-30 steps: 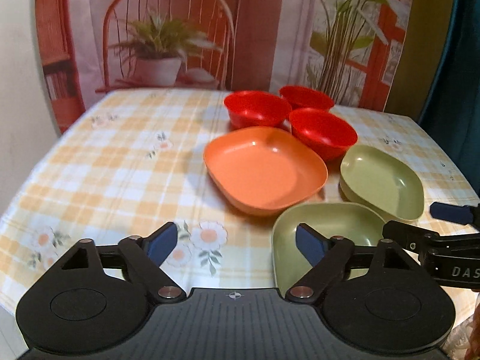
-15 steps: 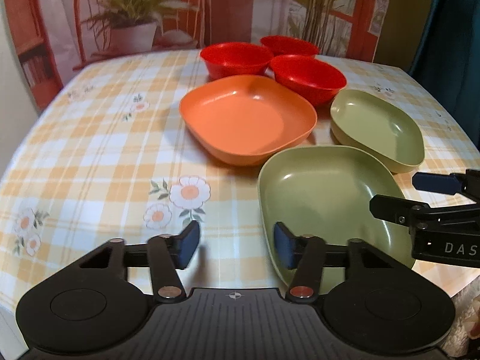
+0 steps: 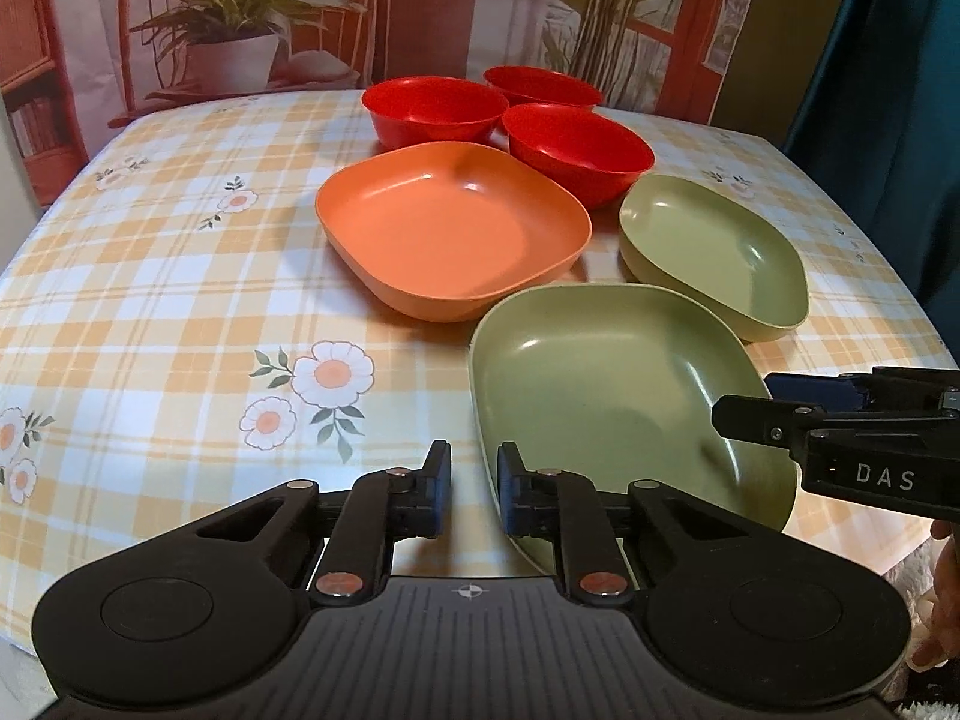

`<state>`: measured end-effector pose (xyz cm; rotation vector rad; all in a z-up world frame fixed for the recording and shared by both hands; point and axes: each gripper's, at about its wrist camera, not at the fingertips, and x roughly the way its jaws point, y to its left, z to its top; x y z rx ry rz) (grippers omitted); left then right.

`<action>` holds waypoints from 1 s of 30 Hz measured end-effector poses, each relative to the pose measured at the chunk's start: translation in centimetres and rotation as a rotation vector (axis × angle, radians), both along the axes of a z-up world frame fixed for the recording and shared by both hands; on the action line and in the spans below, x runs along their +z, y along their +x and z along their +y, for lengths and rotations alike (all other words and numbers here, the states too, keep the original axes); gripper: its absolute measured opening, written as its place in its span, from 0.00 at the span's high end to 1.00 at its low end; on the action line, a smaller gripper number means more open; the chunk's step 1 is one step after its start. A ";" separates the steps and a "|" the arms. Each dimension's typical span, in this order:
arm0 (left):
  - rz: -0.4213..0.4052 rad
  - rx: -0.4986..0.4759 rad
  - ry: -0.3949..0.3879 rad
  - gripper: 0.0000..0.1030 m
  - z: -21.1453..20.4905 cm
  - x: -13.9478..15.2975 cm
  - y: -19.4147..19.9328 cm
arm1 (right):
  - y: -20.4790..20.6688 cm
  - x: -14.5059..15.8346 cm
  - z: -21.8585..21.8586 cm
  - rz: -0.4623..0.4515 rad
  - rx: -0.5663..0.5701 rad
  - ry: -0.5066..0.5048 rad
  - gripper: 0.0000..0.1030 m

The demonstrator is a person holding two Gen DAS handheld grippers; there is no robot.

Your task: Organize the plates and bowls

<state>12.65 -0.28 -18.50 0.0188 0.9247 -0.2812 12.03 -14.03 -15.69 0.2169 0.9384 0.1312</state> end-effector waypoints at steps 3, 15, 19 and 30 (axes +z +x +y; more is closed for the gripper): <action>0.017 -0.004 -0.011 0.84 0.1 -0.3 0.0 | 0.0 -0.2 0.0 0.007 0.003 0.009 0.68; 0.018 -0.019 -0.009 0.90 -0.2 -0.6 -0.2 | 0.0 -0.6 0.0 0.019 0.015 0.033 0.82; 0.012 -0.019 0.004 0.90 -0.2 -0.4 -0.3 | 0.0 -0.2 0.3 -0.002 0.031 0.013 0.82; -0.109 -0.031 0.058 0.90 -0.2 1.6 -1.4 | 0.6 1.3 0.0 -0.044 0.041 0.038 0.84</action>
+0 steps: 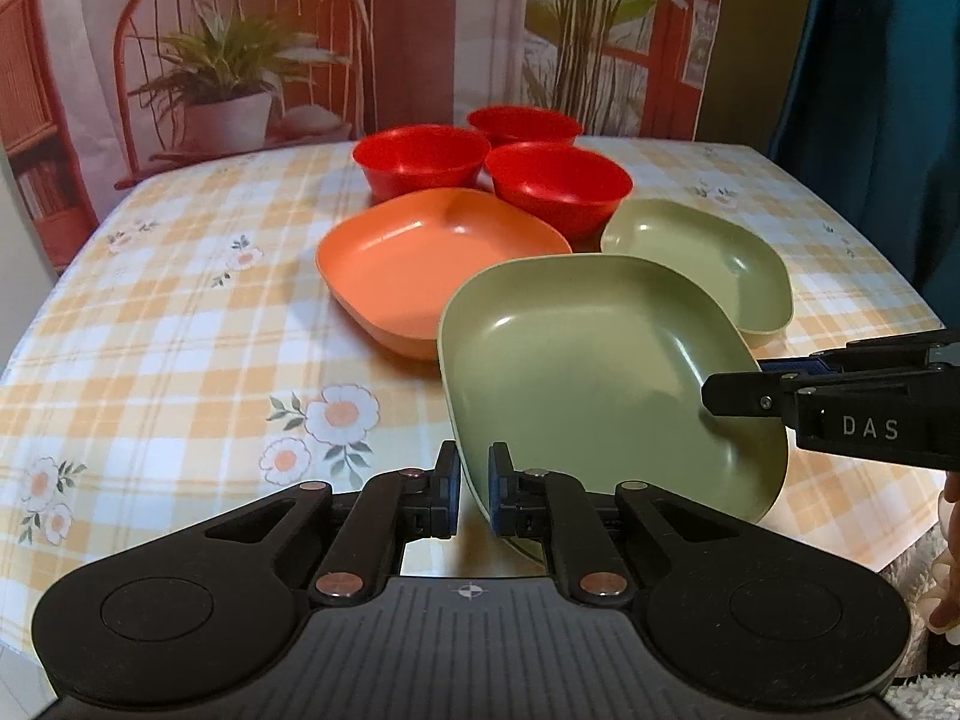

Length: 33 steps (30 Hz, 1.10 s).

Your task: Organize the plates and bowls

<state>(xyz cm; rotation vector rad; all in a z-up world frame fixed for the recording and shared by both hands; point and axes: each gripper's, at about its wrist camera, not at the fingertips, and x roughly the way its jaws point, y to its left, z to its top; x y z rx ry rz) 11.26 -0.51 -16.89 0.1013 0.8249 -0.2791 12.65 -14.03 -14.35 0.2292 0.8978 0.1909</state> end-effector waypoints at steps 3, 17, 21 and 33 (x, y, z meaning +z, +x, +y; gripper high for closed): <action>0.003 0.013 -0.016 0.90 0.3 0.0 0.2 | 0.5 0.2 0.0 -0.004 0.009 0.006 0.84; 0.063 0.071 -0.145 0.84 2.4 0.7 3.4 | 8.1 2.4 1.3 -0.052 0.153 -0.062 0.85; 0.042 0.098 -0.156 0.83 3.0 1.2 4.8 | 10.9 2.5 2.2 -0.066 0.197 -0.090 0.85; 0.063 0.152 -0.195 0.81 4.6 0.5 8.9 | 17.6 0.3 4.0 -0.017 0.260 -0.106 0.86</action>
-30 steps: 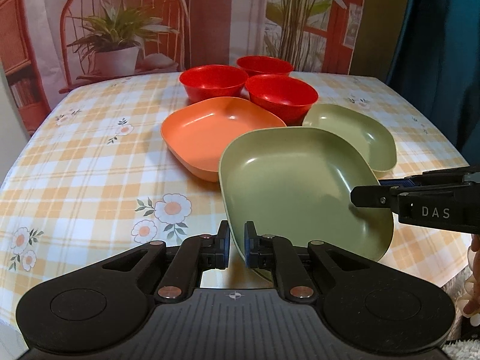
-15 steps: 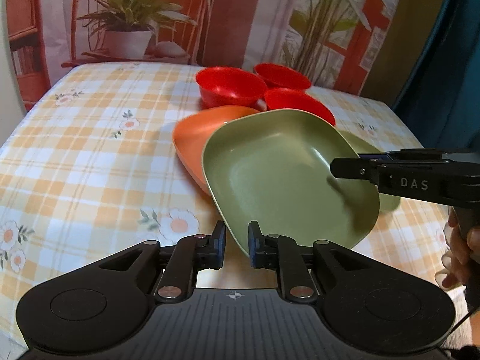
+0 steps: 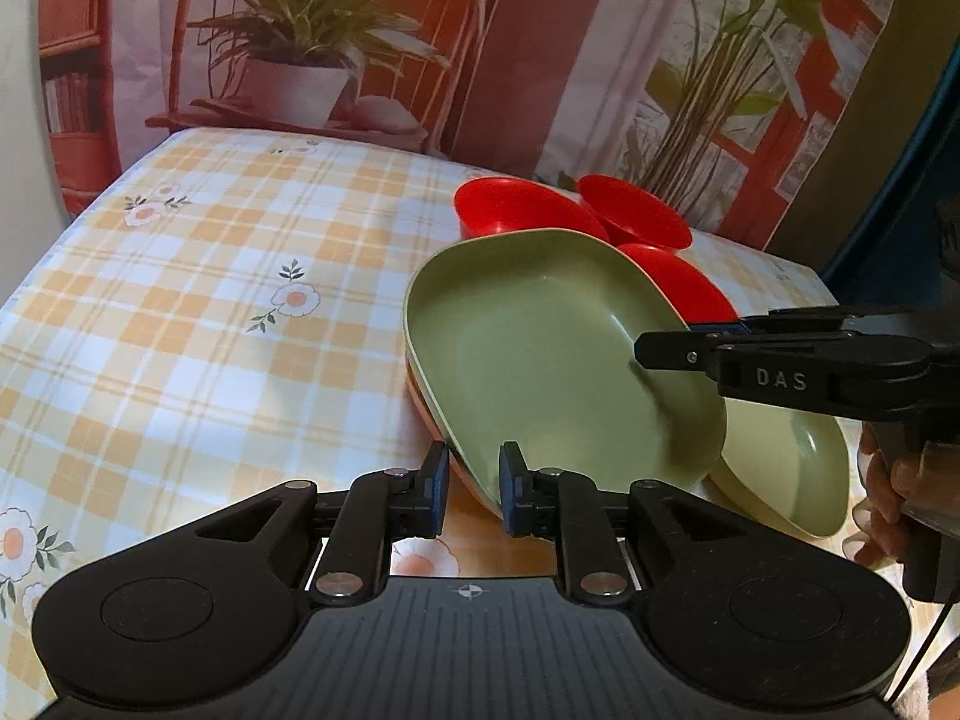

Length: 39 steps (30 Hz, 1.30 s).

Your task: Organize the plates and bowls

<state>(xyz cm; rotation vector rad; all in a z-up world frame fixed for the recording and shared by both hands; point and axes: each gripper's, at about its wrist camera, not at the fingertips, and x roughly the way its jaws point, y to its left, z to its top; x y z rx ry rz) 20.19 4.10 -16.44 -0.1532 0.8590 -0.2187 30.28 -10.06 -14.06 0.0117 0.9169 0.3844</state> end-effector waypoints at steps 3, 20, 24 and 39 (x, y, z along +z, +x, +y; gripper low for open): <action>0.008 -0.003 0.005 0.80 -0.2 -0.3 0.1 | 0.5 -0.5 0.5 0.001 0.000 -0.028 0.88; 0.052 -0.032 0.010 0.79 -0.2 -0.1 1.3 | 0.8 -1.5 0.8 0.034 -0.012 -0.104 0.89; 0.042 -0.015 0.017 0.77 0.0 -0.1 1.5 | 0.7 -1.4 0.8 0.033 -0.014 -0.112 0.90; 0.056 -0.021 0.000 0.74 0.1 -0.8 2.0 | 0.7 -1.4 1.2 0.020 -0.004 -0.145 0.88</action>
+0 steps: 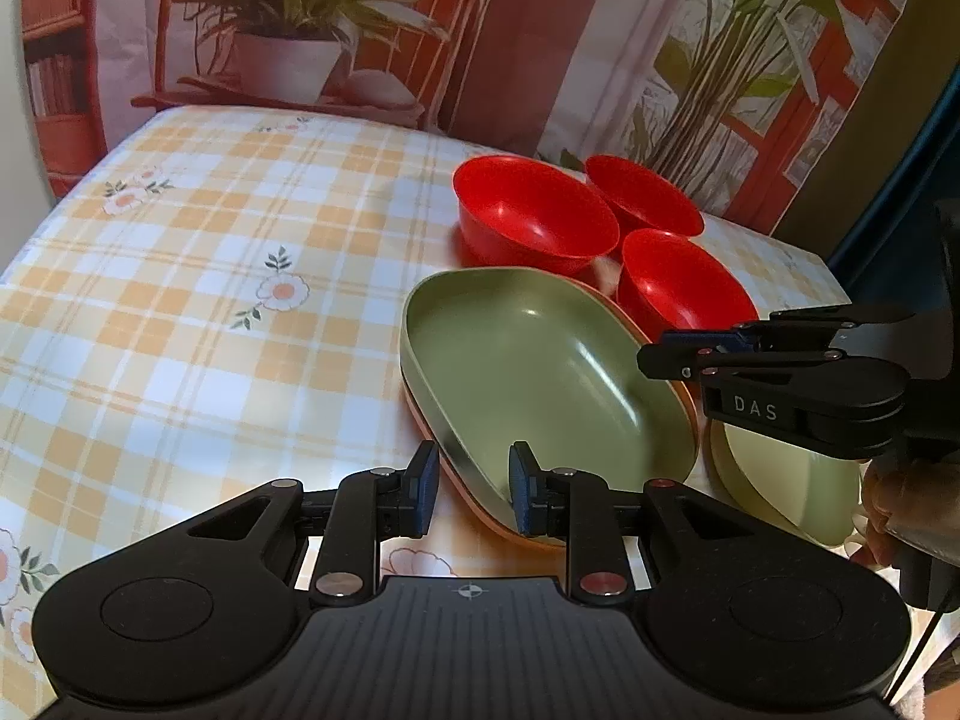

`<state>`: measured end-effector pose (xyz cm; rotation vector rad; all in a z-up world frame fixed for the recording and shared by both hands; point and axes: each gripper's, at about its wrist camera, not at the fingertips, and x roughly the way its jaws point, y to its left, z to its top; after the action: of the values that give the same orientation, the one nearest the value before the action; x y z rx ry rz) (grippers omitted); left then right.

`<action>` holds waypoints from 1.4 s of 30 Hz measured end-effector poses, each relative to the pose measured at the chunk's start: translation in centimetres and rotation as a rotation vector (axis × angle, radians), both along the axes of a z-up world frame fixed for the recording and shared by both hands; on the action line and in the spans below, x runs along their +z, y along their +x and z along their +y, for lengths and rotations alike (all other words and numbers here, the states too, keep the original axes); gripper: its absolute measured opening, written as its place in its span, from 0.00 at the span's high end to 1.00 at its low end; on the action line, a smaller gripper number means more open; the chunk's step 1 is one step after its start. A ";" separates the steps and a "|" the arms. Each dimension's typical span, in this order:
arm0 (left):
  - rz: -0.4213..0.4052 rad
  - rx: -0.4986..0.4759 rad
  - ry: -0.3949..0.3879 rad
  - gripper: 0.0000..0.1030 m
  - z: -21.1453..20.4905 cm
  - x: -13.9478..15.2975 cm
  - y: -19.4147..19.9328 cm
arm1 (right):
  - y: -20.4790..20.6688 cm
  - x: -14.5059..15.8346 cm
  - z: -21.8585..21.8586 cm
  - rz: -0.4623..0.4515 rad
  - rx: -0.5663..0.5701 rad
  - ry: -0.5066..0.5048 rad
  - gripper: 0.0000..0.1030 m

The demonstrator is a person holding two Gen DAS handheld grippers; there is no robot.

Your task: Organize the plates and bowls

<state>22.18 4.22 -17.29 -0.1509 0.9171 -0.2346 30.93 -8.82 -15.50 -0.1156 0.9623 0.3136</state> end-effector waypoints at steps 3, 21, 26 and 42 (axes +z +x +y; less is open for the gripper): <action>0.014 -0.001 -0.006 0.74 0.0 -0.4 0.3 | 0.0 0.0 0.1 -0.004 0.008 -0.011 0.88; -0.077 0.062 0.037 0.57 0.9 1.9 -0.9 | -2.1 2.3 -1.4 -0.091 -0.017 0.021 0.84; -0.126 0.038 0.031 0.58 -0.6 3.3 -1.7 | -3.7 3.0 -3.9 -0.122 -0.058 0.034 0.84; -0.122 -0.171 0.025 0.58 -9.6 2.2 -1.8 | -9.2 1.5 -13.4 -0.137 -0.227 -0.010 0.83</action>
<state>20.42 -5.36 -15.05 -0.0343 0.8121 -0.3870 21.70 -22.20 -13.98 -0.0359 0.8318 0.0906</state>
